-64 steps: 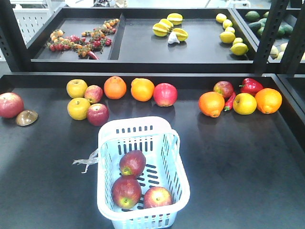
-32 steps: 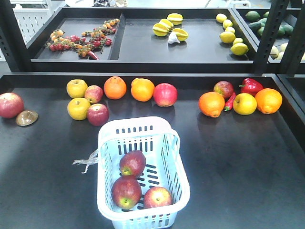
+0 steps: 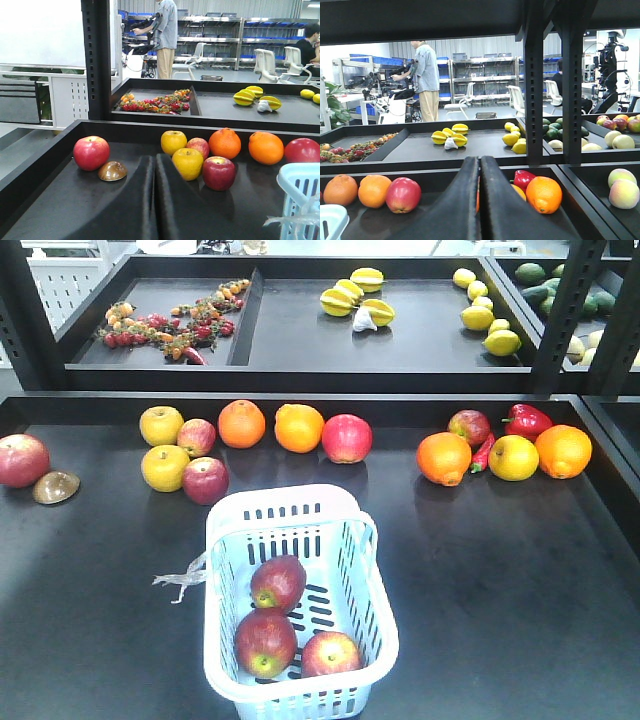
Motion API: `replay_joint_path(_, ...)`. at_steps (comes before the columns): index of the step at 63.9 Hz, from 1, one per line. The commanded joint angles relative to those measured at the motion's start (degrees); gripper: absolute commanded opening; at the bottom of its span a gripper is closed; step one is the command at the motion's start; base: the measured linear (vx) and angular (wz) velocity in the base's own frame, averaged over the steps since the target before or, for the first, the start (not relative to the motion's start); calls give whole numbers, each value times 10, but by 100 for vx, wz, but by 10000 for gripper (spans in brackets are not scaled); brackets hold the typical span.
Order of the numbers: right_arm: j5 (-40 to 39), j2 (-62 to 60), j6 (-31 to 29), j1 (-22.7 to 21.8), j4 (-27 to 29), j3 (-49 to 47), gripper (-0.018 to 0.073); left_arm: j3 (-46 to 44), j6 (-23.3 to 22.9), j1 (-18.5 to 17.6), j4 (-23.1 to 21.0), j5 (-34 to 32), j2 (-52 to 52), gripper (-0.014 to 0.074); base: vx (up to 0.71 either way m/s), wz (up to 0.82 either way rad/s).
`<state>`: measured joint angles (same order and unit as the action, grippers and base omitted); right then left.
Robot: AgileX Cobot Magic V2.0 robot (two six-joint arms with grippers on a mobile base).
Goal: Pick three apples into basket with both arms
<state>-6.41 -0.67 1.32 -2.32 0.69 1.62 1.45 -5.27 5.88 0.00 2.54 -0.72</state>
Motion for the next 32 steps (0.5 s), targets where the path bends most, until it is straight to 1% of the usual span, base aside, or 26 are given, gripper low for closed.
replay_joint_path(1, -43, -7, -4, -3, -7, 4, -5, 12, 0, 0, -5, -45, -8, -6, 0, 0)
replay_joint_path(32, -43, -7, -4, -3, -7, 4, -5, 12, 0, 0, -5, -45, -8, -6, 0, 0)
